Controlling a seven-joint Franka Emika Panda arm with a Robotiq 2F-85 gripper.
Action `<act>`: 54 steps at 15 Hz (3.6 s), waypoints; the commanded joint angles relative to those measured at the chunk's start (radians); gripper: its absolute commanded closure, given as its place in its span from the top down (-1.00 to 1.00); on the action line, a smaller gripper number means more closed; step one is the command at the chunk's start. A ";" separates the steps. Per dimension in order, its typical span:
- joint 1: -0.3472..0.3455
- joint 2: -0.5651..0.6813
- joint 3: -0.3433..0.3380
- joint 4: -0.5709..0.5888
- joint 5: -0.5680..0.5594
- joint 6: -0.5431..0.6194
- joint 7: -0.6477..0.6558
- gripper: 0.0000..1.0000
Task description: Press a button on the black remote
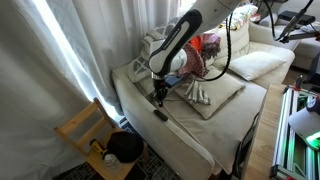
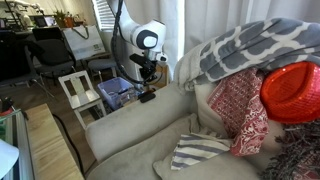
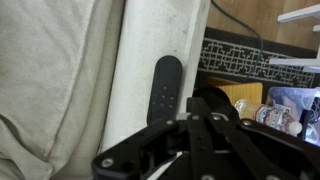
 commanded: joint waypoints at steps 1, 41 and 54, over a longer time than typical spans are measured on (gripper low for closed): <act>-0.015 0.092 0.012 0.095 -0.026 -0.024 0.016 -1.00; -0.016 0.475 0.017 0.594 -0.023 -0.313 0.067 -1.00; 0.017 0.287 -0.019 0.386 -0.016 -0.282 0.096 -1.00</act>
